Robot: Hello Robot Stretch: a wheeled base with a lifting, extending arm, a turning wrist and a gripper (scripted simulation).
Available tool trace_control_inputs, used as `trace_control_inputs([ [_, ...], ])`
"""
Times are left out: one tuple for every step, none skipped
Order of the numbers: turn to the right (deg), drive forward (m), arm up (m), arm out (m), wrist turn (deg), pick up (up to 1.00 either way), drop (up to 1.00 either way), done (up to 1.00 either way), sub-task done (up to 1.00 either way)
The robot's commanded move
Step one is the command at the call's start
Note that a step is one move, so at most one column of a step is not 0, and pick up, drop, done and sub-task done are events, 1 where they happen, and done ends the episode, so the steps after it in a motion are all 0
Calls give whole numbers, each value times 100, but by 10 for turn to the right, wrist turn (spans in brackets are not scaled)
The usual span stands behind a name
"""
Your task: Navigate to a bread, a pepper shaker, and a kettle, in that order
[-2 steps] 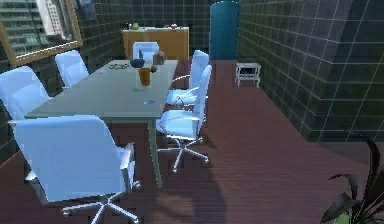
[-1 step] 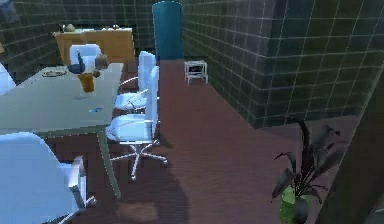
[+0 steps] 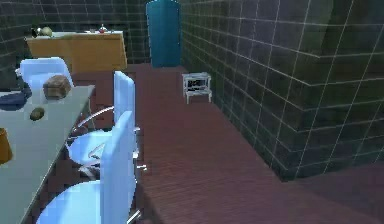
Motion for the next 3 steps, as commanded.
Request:
trace_control_inputs([
  [450,0,0,0,0,0,0,0,0],
  [300,0,0,0,0,0,0,0,0],
  [0,5,0,0,0,0,0,0,0],
])
